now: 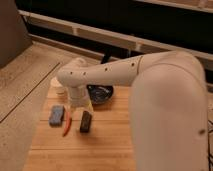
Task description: Push the ceramic bowl across the table
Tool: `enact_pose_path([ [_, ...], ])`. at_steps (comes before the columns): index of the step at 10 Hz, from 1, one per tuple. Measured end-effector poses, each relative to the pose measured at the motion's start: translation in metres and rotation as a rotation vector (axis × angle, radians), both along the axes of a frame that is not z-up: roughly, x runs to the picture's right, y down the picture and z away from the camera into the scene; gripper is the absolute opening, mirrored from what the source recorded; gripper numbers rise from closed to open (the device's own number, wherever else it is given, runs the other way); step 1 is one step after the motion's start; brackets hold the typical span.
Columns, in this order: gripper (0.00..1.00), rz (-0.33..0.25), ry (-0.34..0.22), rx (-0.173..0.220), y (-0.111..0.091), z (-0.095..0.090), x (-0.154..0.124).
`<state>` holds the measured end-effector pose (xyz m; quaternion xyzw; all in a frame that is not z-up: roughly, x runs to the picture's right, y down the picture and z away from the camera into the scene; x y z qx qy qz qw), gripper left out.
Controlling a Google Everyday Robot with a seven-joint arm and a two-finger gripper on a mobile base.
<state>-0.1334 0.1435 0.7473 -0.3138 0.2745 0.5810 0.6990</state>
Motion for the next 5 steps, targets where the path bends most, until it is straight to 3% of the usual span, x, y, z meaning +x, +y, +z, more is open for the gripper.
enact_pose_path([
  [1,0.65,-0.031,-0.008,-0.058,0.012,0.020,-0.009],
  [3,0.65,-0.062,0.007,-0.117,0.014,0.049,-0.010],
  [4,0.65,-0.072,0.017,-0.125,0.010,0.060,-0.009],
  [5,0.65,-0.072,0.040,-0.105,-0.009,0.072,-0.003],
])
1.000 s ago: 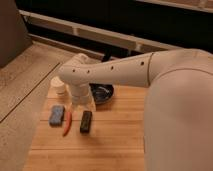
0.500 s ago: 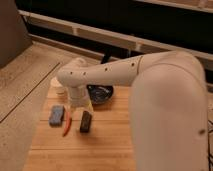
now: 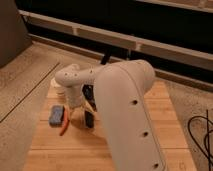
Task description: Push the ceramic bowl across the table
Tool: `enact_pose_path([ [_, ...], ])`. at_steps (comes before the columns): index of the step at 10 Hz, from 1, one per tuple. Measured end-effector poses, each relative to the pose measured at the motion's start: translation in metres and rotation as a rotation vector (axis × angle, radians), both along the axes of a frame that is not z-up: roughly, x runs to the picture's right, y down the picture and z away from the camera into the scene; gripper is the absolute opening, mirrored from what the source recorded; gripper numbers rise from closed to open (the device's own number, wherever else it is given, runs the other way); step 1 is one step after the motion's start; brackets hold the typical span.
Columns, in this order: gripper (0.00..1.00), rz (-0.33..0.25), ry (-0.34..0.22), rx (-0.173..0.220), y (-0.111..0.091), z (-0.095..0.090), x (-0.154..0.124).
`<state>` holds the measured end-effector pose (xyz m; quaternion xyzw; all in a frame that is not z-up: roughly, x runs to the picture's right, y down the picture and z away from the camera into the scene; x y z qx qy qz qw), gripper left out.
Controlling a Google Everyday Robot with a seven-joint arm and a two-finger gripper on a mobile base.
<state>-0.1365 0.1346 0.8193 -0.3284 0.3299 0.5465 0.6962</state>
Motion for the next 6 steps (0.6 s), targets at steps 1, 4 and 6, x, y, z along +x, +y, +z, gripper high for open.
enact_pose_path([
  [1,0.65,0.017,0.016,0.027,-0.017,0.003,0.006],
  [4,0.65,0.047,0.081,0.097,-0.050,-0.003,0.028],
  [6,0.65,0.069,0.139,0.083,-0.040,-0.008,0.055],
])
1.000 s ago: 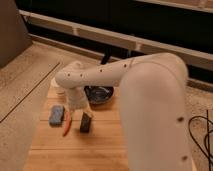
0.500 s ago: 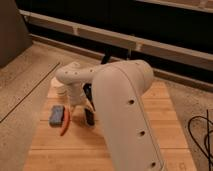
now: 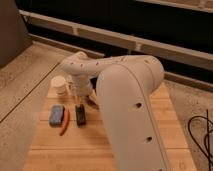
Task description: Push the ceramic bowl across the table
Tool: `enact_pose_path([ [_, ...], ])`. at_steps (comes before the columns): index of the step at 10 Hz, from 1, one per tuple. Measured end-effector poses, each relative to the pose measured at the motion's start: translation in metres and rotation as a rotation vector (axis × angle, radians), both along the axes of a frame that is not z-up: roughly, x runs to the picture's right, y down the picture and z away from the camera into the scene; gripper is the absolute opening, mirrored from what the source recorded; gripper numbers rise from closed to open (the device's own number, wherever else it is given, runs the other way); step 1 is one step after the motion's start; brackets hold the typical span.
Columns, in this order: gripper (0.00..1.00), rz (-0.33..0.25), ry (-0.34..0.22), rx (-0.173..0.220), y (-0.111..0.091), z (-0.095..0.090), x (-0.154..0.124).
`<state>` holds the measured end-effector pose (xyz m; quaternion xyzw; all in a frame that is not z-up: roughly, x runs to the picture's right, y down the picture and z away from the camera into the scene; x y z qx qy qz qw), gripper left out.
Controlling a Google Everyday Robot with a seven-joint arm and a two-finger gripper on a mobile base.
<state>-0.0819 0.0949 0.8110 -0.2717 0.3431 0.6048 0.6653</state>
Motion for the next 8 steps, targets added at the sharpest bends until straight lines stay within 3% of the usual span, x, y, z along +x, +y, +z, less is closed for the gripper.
enact_pose_path([
  [4,0.65,0.059,0.071,-0.089,0.039,0.007,0.037],
  [6,0.65,0.064,0.085,-0.094,0.041,0.011,0.047],
  [8,0.65,0.048,0.099,-0.061,0.029,0.015,0.063],
])
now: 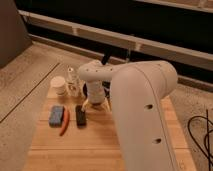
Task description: Push the ceramic bowl across the table
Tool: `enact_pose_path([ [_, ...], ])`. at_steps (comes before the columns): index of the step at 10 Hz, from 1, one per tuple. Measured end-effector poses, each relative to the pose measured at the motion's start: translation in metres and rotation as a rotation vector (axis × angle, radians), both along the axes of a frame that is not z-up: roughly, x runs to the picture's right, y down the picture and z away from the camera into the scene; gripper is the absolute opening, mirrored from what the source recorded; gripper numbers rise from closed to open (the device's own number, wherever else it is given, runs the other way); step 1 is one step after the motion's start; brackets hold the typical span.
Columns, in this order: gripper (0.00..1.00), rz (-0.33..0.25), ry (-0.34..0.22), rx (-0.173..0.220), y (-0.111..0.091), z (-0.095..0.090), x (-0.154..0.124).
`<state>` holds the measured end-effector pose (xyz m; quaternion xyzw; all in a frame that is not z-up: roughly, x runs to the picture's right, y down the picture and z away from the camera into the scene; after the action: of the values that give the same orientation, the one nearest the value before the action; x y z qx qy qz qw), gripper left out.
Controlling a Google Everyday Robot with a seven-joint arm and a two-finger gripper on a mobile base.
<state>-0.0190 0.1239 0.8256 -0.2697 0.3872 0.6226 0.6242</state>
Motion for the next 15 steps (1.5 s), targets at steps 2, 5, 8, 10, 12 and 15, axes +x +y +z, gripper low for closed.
enact_pose_path([
  [2,0.65,-0.026,-0.005,0.041,-0.019,-0.001,0.007],
  [5,0.65,-0.056,-0.037,0.075,-0.036,0.002,0.005],
  [8,0.65,-0.099,-0.074,0.104,-0.054,0.007,-0.001],
  [10,0.65,-0.112,-0.091,0.120,-0.065,0.015,-0.002],
  [12,0.65,-0.099,-0.103,0.141,-0.074,0.025,0.002],
  [15,0.65,-0.096,-0.080,0.192,-0.089,0.039,0.020],
])
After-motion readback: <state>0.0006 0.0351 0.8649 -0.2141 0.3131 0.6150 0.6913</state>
